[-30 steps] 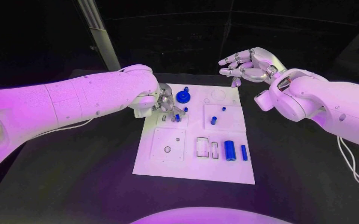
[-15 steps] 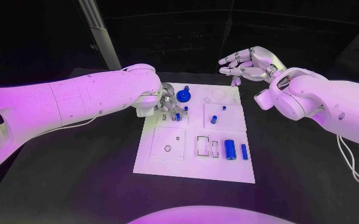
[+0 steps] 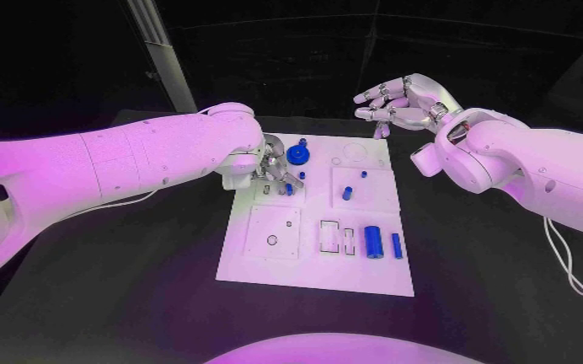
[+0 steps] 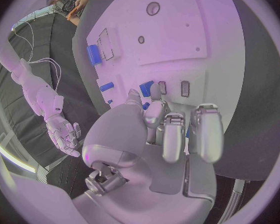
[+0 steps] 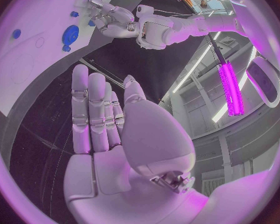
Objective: Assemble the parts on the task board
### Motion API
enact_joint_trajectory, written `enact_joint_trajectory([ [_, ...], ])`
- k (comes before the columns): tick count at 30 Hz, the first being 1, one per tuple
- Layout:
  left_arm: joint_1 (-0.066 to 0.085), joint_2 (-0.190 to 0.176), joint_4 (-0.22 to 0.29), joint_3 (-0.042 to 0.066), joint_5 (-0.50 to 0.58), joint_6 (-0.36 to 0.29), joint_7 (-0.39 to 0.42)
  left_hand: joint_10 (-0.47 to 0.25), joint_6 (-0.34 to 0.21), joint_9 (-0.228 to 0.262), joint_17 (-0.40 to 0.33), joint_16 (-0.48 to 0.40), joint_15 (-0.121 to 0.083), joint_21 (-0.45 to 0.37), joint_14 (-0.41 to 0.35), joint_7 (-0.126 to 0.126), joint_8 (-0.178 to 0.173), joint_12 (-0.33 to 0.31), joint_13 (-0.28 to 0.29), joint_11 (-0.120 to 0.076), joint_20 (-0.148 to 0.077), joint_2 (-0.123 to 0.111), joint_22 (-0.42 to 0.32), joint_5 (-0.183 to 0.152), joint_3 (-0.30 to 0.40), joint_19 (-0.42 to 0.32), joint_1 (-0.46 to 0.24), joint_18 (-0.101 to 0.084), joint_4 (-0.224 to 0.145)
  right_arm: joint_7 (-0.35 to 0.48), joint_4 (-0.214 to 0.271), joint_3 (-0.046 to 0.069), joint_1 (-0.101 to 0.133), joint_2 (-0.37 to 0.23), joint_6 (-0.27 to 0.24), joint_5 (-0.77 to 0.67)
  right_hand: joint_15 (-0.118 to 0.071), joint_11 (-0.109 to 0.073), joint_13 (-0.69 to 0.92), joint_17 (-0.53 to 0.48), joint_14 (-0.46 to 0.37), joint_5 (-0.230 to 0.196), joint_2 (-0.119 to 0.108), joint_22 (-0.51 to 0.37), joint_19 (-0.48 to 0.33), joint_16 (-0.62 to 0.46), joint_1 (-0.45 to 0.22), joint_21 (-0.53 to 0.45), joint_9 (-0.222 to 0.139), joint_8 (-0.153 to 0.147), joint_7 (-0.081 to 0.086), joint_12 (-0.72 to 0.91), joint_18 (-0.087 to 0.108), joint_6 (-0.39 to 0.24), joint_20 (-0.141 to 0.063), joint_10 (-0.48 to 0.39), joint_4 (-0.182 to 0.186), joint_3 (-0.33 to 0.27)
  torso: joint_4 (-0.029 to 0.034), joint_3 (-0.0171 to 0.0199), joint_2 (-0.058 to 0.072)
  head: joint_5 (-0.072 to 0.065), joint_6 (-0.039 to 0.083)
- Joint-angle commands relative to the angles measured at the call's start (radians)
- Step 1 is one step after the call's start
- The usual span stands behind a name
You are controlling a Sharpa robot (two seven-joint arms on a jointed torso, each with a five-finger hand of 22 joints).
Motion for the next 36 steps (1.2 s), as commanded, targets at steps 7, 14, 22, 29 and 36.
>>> enact_joint_trajectory([
  [7, 0.001, 0.01, -0.009, 0.0, -0.011, 0.022, -0.011, 0.002, -0.013, 0.009, 0.263, 0.003, -0.006, 0.006, 0.106, 0.0, 0.005, 0.003, 0.0, 0.001, -0.007, 0.0, 0.007, -0.003, 0.015, 0.008, 0.024, -0.01, -0.006, 0.005, -0.001, 0.0, 0.002, 0.003, -0.004, -0.002, 0.0, -0.003, -0.001, 0.002, -0.007, 0.003, 0.003, 0.002, -0.007, 0.003, 0.01, 0.003, 0.002, 0.005, -0.002, 0.004, 0.004, -0.007, 0.0, -0.007, -0.003, -0.004, -0.0008, -0.0003, 0.0, 0.0, -0.004],
  [14, 0.001, 0.012, -0.01, 0.0, -0.013, 0.02, -0.01, 0.002, -0.018, 0.022, 0.263, 0.003, -0.007, 0.006, 0.106, -0.001, 0.009, 0.002, 0.0, 0.001, -0.007, 0.01, 0.007, -0.002, 0.041, 0.008, 0.052, -0.01, -0.02, 0.005, -0.002, 0.0, 0.002, 0.006, -0.003, -0.002, 0.0, -0.003, -0.001, 0.002, -0.007, 0.003, 0.003, 0.002, -0.007, 0.003, 0.01, 0.003, 0.002, 0.005, -0.002, 0.004, 0.004, -0.007, 0.0, -0.007, -0.003, -0.004, 0.0005, 0.0005, 0.0, -0.001, -0.003],
  [22, 0.001, 0.013, -0.009, 0.0, -0.013, 0.025, -0.009, 0.0, -0.032, 0.036, 0.263, 0.003, -0.012, 0.006, 0.106, -0.008, 0.004, -0.001, 0.0, -0.006, -0.012, 0.027, 0.009, -0.001, 0.122, 0.007, 0.139, -0.01, -0.075, 0.004, -0.004, 0.0, 0.002, 0.008, 0.001, -0.002, 0.0, -0.003, -0.001, 0.002, -0.007, 0.003, 0.003, 0.002, -0.007, 0.003, 0.01, 0.003, 0.002, 0.005, -0.002, 0.004, 0.004, -0.007, 0.0, -0.007, -0.003, -0.004, -0.0001, -0.0002, 0.0, -0.001, -0.005],
  [29, 0.001, 0.011, -0.006, 0.0, -0.013, 0.016, -0.001, -0.008, -0.05, 0.037, 0.263, 0.003, -0.02, 0.001, 0.106, -0.015, -0.018, -0.012, -0.004, -0.013, -0.019, 0.026, 0.002, 0.037, 0.243, 0.003, 0.248, -0.008, -0.15, 0.003, -0.007, 0.0, 0.002, 0.011, 0.004, -0.002, -0.001, -0.003, -0.003, 0.0, -0.008, 0.005, 0.004, 0.002, -0.008, 0.003, 0.012, 0.004, 0.002, 0.006, -0.002, 0.004, 0.004, -0.007, 0.0, -0.007, -0.003, -0.003, 0.0006, 0.0002, -0.001, -0.002, -0.007],
  [36, 0.001, -0.001, 0.007, 0.0, -0.013, -0.024, 0.016, -0.001, -0.049, 0.061, 0.263, 0.003, -0.008, 0.0, 0.106, 0.0, -0.031, -0.022, -0.007, -0.005, -0.01, -0.092, 0.007, 0.051, 0.573, 0.003, 0.177, -0.009, -0.172, 0.004, -0.011, 0.0, 0.002, 0.014, 0.008, -0.002, -0.001, -0.003, -0.004, 0.0, -0.008, 0.008, 0.005, 0.003, -0.009, 0.003, 0.011, 0.004, 0.002, 0.007, -0.002, 0.005, 0.004, -0.008, 0.0, -0.008, -0.002, -0.003, 0.0016, 0.0001, -0.001, 0.0, -0.003],
])
